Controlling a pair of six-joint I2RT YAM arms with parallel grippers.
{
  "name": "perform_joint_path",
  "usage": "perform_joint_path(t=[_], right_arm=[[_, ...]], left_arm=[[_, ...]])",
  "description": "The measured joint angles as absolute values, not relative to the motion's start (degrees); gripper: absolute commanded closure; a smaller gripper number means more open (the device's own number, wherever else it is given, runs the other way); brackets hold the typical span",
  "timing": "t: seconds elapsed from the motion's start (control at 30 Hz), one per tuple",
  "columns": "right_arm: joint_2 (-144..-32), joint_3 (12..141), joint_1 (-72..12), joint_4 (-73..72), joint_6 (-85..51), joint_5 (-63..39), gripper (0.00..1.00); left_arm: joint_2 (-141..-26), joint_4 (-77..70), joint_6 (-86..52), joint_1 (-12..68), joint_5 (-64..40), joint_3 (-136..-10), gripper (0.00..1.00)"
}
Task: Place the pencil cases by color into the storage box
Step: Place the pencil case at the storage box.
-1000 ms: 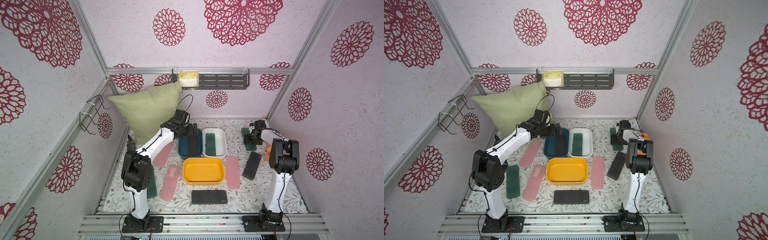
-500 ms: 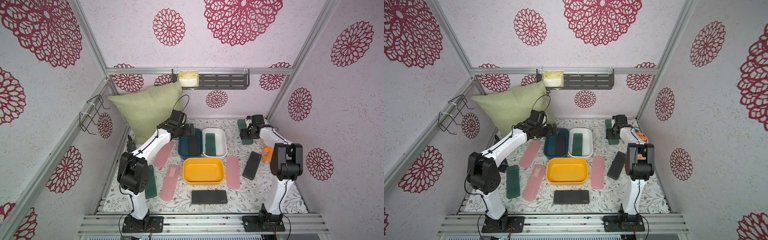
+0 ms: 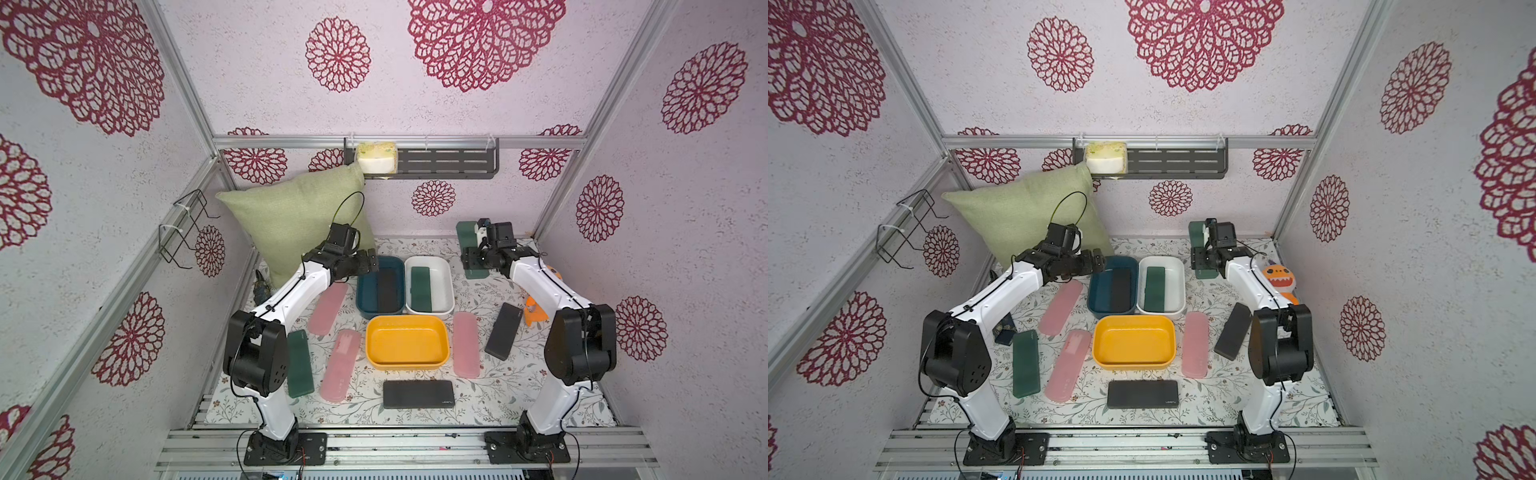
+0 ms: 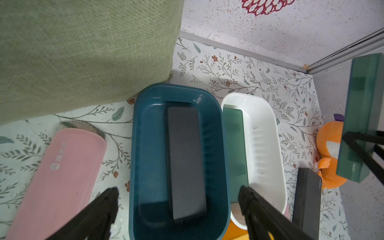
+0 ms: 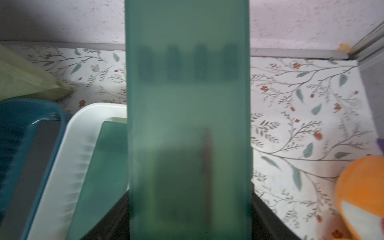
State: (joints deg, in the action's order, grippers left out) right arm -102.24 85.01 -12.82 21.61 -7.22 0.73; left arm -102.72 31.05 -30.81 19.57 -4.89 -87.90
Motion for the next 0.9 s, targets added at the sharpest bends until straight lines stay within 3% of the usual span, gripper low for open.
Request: perform_joint_path(t=[0.33, 0.9], right_arm=[[-98.1, 78.4, -22.8, 20.7, -18.6, 5.3, 0.62], [-103.4, 79.7, -25.9, 19.1, -25.6, 8.6, 0.62]], left_arm=[[-101.5, 30.9, -30.1, 19.1, -7.2, -87.4, 0.03], [-101.5, 31.2, -28.9, 19.1, -8.3, -86.6, 0.03]])
